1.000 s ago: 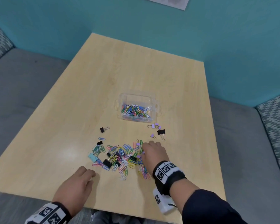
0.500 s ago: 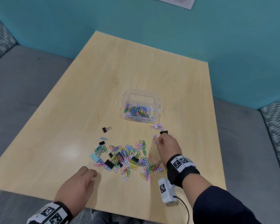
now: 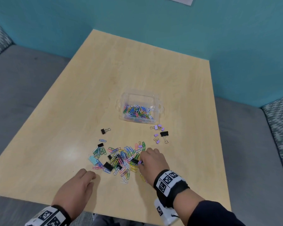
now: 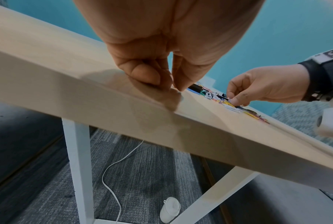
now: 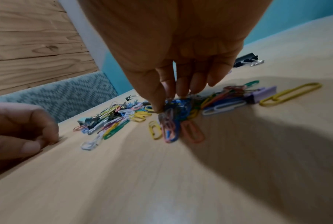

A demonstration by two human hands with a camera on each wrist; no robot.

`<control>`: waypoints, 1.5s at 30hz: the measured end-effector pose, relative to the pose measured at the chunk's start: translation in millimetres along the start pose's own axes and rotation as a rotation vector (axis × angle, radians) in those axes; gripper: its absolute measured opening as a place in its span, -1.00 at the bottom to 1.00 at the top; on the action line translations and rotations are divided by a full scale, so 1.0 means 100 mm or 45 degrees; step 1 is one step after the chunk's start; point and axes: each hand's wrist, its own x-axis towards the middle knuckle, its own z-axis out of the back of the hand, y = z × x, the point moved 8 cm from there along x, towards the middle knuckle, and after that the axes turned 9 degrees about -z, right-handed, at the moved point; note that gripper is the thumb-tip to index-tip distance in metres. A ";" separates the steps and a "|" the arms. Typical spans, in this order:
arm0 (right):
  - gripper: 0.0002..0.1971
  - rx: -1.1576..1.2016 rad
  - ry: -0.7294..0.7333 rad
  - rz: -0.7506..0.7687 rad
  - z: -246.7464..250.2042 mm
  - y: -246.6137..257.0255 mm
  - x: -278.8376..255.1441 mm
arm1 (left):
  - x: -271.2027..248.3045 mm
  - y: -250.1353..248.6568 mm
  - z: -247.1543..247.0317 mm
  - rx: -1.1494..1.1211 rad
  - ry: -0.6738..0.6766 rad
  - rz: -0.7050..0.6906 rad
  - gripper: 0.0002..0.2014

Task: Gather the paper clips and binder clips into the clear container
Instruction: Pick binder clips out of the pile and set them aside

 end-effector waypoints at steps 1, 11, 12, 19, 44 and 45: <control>-0.94 0.029 0.008 -0.014 0.00 -0.01 0.00 | 0.00 0.00 0.00 -0.003 0.001 0.004 -0.71; -0.81 0.660 -0.112 -0.510 0.28 -0.75 0.25 | 0.01 0.05 -0.02 -0.023 0.000 0.031 -0.73; -0.84 0.667 -0.152 -0.510 0.32 -0.79 0.26 | 0.01 0.05 -0.02 -0.022 0.002 0.031 -0.73; -0.34 -0.229 -0.264 0.247 0.22 -0.20 0.11 | 0.02 0.02 0.00 -0.008 0.006 0.035 -0.70; -0.68 -0.256 -0.327 0.324 0.04 -0.15 -0.33 | 0.02 0.00 0.02 0.031 -0.001 0.076 -0.77; -0.72 -0.219 -0.363 0.342 0.08 -0.09 -0.30 | 0.02 0.00 0.02 0.038 0.000 0.074 -0.78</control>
